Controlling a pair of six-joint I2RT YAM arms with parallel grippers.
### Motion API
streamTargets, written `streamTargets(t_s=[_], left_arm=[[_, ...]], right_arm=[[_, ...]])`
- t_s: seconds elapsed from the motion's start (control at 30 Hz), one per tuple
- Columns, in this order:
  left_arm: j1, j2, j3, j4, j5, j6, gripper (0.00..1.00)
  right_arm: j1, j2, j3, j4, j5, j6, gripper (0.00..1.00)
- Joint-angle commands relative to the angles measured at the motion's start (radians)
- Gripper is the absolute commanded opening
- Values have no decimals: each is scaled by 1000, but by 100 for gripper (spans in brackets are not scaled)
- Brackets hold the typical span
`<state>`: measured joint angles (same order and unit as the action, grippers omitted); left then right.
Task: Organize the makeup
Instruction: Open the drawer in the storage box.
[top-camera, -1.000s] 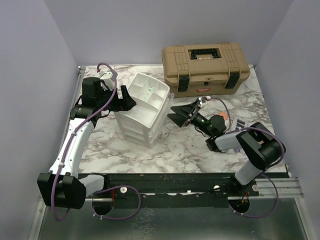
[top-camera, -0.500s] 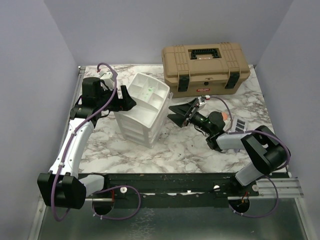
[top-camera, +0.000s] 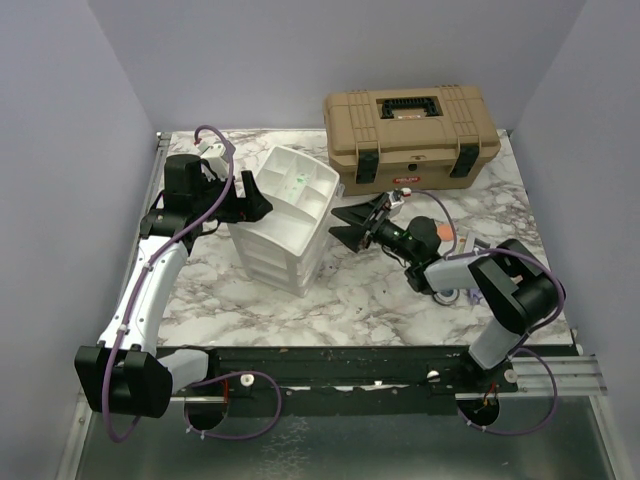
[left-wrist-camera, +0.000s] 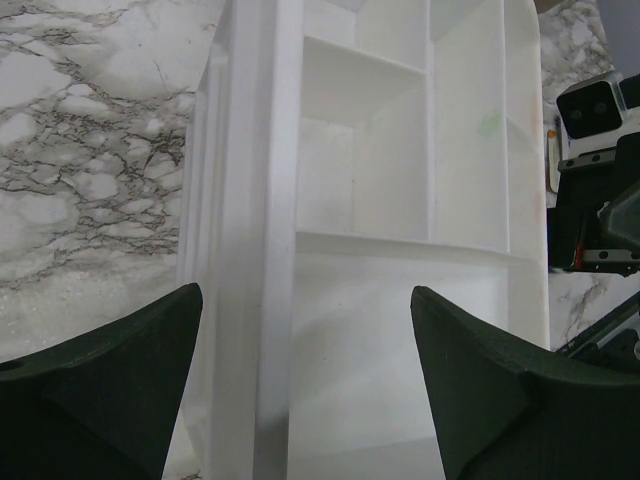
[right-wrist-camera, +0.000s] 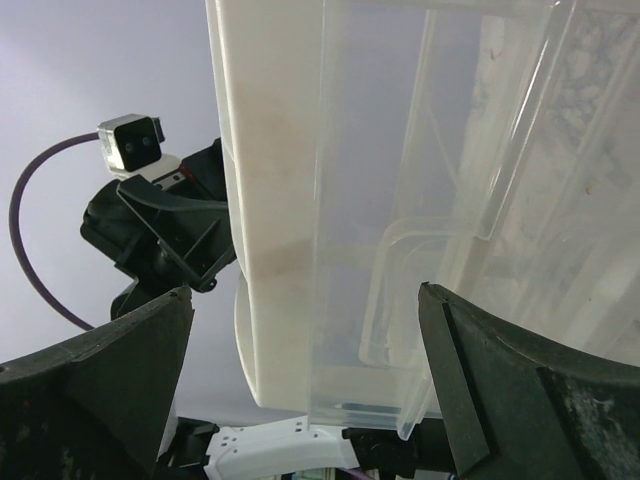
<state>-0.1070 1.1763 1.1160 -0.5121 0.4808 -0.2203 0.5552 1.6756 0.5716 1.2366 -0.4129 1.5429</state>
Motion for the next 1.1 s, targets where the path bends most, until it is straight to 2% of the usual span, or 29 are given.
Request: streamTargets(t_s=[0.0,0.43,0.83,1.07], left_arm=[[-4,2,10,-34,8,-5,87],[-5,11,10,-34,8,-9,87],[-4,8,4,-34,-2,-10,87],[-4,8,-4,-34,-31,-14,87]], right_arm=[[1,14,19,20,-22,8,100],[32,113,91,147,-71,45,100],[32,108,-12,446,-2,142,95],[32,8,-109,440,79,104,93]])
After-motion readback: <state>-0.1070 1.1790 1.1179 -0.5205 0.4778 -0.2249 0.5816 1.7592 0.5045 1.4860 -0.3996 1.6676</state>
